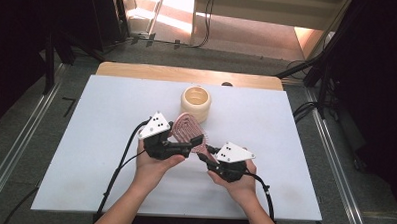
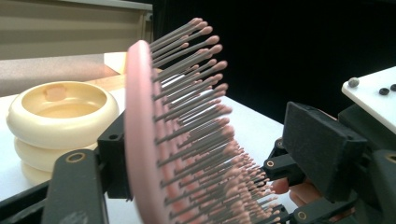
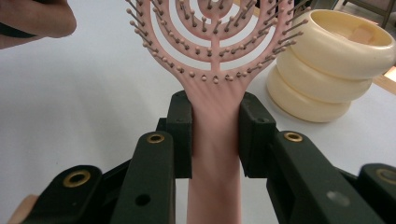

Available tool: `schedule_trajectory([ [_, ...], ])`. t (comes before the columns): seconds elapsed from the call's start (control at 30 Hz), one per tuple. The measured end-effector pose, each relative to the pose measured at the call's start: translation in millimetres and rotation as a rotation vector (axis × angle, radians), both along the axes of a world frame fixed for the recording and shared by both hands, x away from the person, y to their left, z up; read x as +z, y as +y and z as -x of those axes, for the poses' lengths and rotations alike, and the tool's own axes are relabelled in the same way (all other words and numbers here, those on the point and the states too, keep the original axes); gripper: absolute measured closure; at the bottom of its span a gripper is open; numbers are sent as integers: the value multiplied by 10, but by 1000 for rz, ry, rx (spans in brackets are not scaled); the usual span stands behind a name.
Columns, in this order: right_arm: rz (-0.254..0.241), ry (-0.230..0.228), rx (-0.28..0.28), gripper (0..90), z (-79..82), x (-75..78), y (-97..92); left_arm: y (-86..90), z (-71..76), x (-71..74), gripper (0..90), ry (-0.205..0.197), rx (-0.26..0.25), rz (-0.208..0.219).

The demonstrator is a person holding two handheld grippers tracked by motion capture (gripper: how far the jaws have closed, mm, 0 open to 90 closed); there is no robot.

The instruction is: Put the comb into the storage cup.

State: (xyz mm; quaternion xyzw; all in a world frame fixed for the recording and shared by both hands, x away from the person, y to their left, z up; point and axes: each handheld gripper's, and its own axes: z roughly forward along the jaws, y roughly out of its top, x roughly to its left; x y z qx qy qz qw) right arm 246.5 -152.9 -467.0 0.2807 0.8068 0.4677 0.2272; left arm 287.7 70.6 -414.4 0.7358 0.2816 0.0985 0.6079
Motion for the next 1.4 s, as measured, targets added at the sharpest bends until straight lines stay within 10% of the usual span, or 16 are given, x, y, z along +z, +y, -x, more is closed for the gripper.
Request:
schedule_trajectory([
  [0.5,7,-48,-7,679,49,11,47,-9,-83,-36,367,110,12,21],
  [1.4,-11,-94,-17,677,72,-76,107,9,-113,-11,603,172,-39,42],
])
